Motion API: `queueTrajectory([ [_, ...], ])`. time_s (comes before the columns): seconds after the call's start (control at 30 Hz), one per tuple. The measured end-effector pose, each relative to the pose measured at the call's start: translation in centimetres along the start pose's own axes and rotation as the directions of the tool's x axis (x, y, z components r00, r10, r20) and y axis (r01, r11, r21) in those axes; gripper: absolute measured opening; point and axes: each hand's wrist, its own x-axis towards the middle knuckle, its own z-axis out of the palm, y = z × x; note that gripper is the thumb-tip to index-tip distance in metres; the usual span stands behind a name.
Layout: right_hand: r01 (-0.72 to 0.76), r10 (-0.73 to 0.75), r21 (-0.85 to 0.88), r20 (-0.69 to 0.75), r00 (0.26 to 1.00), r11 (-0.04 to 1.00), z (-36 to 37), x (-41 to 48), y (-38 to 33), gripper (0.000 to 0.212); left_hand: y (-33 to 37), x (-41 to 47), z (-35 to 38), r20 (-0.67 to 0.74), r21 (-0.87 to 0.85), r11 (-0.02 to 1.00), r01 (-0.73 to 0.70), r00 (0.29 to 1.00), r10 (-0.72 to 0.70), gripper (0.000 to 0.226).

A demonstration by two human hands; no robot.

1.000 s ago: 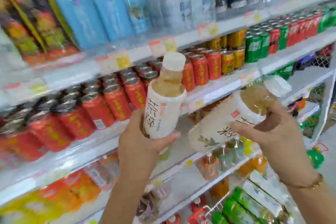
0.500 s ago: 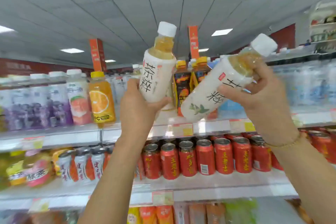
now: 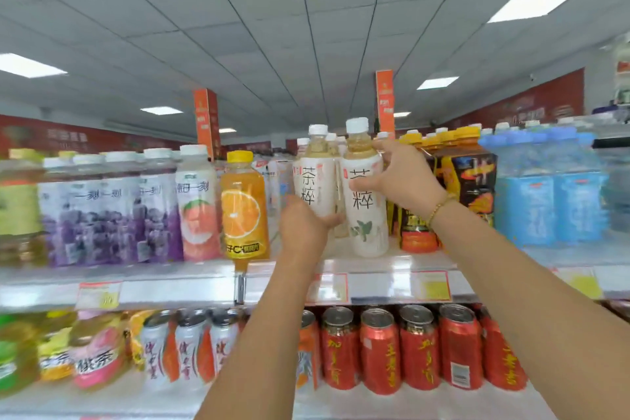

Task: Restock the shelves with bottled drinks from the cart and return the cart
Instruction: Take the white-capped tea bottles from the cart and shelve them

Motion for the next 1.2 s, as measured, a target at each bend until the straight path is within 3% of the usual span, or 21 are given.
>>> queueTrajectory([
  [0.17, -0.062, 0.068, 0.098, -0.053, 0.996, 0.993, 2.4, 0.9, 1.7, 0.076, -1.0, 1.5, 0.3, 0.022, 0.016, 0.999, 0.038, 0.999, -0.039, 0.078],
  [0.27, -0.068, 0.077, 0.112, -0.078, 0.994, 0.991, 3.3, 0.5, 2.7, 0.065, -1.8, 1.7, -0.1, 0.102, 0.019, 0.999, 0.028, 0.994, -0.03, 0.068],
  [0.37, -0.098, 0.1, 0.039, -0.059, 0.993, 0.994, 4.0, -0.1, 3.8, 0.056, -3.1, 2.0, -0.4, 0.198, 0.038, 0.999, 0.034, 0.979, -0.041, 0.054],
  [0.43, -0.157, 0.157, -0.016, -0.032, 0.987, 0.987, 4.5, -0.4, 4.6, 0.063, -3.5, 1.9, -0.6, 0.22, 0.06, 0.998, 0.011, 0.975, -0.024, 0.046],
  [0.53, -0.222, 0.228, -0.155, 0.021, 0.973, 0.963, 5.2, -1.0, 5.1, 0.072, -3.2, 2.1, -0.5, 0.207, 0.105, 0.994, -0.012, 0.978, -0.01, 0.042],
  [0.73, -0.165, 0.172, -0.34, -0.009, 0.985, 0.926, 5.6, -2.0, 5.2, 0.073, -2.7, 3.5, 0.8, 0.153, 0.246, 0.969, 0.008, 0.987, -0.047, 0.046],
  [0.93, -0.183, 0.181, -0.347, -0.04, 0.983, 0.92, 5.4, -2.5, 5.4, 0.052, -2.7, 4.5, 1.1, 0.154, 0.286, 0.957, 0.047, 0.984, -0.095, 0.04],
  [1.2, -0.211, 0.182, -0.355, -0.113, 0.977, 0.911, 5.8, -3.0, 5.8, 0.047, -2.8, 5.7, 1.1, 0.223, 0.37, 0.927, 0.059, 0.963, -0.151, 0.048],
])
